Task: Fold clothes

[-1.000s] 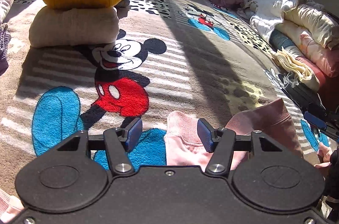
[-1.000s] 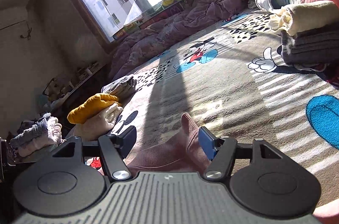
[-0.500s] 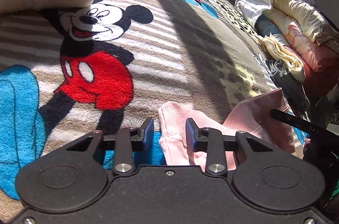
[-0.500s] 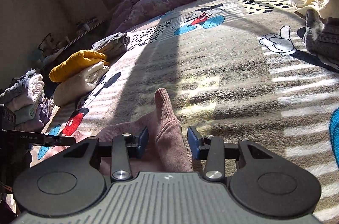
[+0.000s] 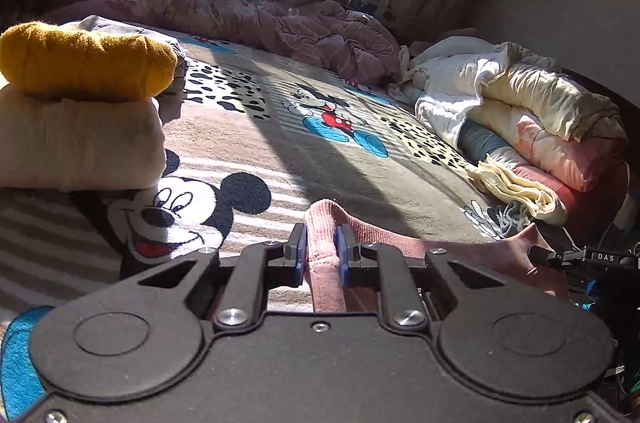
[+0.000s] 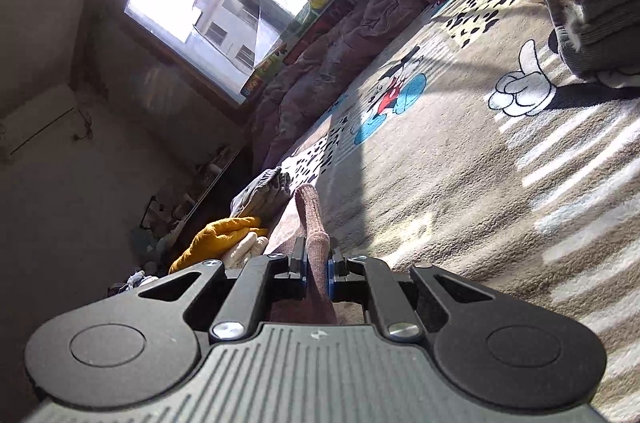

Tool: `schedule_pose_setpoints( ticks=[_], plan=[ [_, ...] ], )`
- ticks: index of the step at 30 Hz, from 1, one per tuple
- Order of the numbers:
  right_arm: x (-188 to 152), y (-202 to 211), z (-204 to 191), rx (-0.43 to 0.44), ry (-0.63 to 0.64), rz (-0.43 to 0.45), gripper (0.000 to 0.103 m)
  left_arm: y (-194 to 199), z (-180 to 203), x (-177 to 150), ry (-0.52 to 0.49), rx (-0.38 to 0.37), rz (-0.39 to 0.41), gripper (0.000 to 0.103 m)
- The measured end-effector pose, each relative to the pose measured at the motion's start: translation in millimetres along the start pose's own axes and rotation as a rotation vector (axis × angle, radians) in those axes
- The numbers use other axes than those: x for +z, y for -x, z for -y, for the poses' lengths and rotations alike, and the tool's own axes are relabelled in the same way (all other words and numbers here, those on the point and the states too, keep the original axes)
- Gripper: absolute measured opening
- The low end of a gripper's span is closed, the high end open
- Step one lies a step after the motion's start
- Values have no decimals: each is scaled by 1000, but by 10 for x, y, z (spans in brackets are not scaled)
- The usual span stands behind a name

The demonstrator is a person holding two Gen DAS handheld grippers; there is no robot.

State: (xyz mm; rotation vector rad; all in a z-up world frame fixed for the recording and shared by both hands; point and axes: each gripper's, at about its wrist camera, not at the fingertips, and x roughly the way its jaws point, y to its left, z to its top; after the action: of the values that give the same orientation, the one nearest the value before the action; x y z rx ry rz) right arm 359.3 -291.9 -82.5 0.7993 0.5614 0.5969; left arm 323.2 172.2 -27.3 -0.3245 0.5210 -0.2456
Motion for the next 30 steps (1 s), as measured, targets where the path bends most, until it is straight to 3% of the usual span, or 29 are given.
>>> schedule_pose_setpoints(
  ticks=[3, 6, 8, 12, 16, 20, 23, 24, 25, 30],
  plan=[
    [-28, -134, 92, -58, -18, -30, 10, -194, -92, -70, 11, 87, -94, 15],
    [-99, -280, 215, -232, -23, -76, 12, -402, -164, -170, -5, 209, -199, 20],
    [-127, -267, 254, -272, -41, -70, 12, -322, -143, -138, -11, 236, -185, 25],
    [-72, -136, 38, -381, 94, -7, 19, -168, -124, -104, -62, 336, -143, 24],
    [-24, -86, -130, -361, 179, 8, 21, -44, 47, -63, -98, 236, -123, 24],
    [-73, -216, -258, -216, 208, -80, 21, -112, 261, -112, -148, 99, -154, 24],
    [-181, -370, -247, -250, 226, -168, 22, -288, 285, -246, -195, 140, -244, 29],
    [-218, -417, -218, -304, 248, -188, 20, -294, 251, -248, -188, 146, -251, 30],
    [-251, -432, -153, -363, 266, -188, 0, -300, 216, -250, -181, 151, -257, 30],
    [-294, -399, -132, -384, 276, -178, 0, -202, 176, -220, -198, 212, -252, 25]
  ],
)
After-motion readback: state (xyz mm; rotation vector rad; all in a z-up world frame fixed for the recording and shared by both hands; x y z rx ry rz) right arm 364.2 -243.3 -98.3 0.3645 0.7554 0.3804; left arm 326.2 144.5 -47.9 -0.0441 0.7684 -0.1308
